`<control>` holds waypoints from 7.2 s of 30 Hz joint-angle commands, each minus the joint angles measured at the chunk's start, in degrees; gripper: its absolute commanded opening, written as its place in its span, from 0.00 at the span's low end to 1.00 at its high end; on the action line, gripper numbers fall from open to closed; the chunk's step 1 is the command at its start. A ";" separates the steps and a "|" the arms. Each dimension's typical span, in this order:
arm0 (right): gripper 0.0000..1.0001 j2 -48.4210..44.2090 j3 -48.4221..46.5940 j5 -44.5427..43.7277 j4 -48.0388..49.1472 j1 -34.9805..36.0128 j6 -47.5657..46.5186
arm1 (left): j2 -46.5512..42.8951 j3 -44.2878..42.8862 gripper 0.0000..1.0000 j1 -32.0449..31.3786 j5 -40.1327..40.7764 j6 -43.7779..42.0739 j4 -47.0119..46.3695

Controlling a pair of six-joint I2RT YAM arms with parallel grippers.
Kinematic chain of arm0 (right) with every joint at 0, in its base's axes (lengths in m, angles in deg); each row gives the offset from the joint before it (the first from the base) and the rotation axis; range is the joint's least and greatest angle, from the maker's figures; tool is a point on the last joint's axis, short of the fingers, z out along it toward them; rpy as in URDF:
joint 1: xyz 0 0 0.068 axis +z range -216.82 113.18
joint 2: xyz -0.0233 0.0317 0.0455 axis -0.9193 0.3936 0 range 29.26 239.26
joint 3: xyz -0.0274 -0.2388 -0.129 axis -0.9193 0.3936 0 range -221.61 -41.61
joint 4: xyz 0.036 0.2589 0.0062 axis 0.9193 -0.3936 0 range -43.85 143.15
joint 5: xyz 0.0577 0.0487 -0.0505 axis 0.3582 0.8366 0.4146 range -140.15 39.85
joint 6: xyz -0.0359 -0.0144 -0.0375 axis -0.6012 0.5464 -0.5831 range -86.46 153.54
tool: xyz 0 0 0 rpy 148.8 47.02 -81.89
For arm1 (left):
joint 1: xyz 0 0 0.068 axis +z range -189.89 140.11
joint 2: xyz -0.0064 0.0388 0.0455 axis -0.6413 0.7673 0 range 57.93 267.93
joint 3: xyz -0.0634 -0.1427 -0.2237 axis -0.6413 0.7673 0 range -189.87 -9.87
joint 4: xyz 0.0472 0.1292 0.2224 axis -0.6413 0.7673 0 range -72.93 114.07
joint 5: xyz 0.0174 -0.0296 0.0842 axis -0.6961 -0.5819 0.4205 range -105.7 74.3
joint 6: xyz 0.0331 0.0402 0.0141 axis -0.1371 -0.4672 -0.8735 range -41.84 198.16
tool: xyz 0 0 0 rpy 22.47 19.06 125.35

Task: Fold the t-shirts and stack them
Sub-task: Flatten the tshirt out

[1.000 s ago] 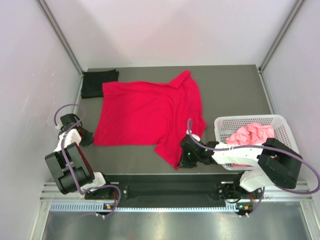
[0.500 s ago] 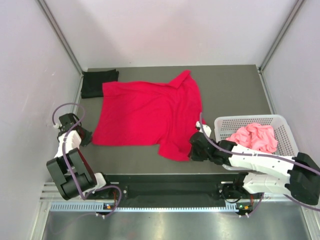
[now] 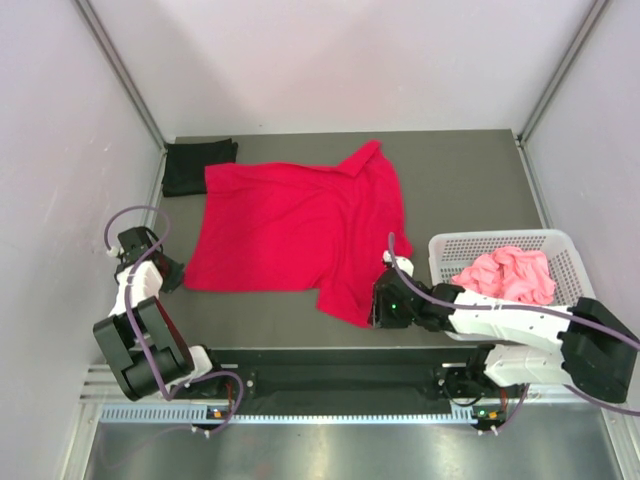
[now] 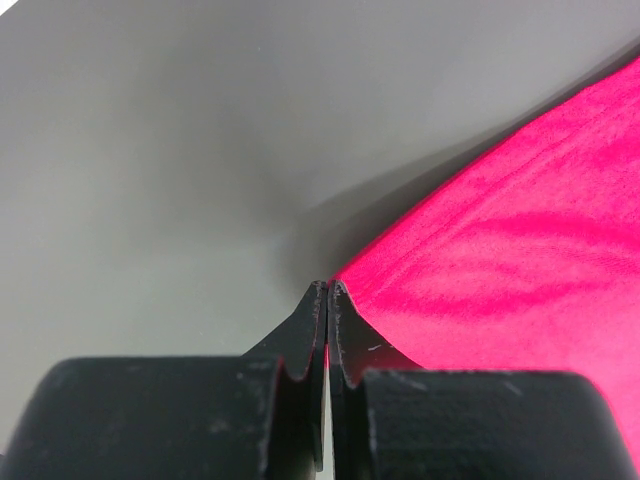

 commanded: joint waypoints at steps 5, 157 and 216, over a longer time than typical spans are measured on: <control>0.40 4.36 0.99 -0.51 8.21 -0.57 -4.26 | 0.82 -1.38 0.00 0.36 0.79 -0.99 -0.37; 0.00 37.12 -103.55 30.78 21.73 -56.11 -4.36 | 9.07 -52.26 0.00 -5.61 -5.72 28.27 -48.77; 0.43 5.59 -25.67 33.06 9.50 -29.06 -18.24 | -41.88 -36.14 0.00 -28.64 -13.37 19.23 25.61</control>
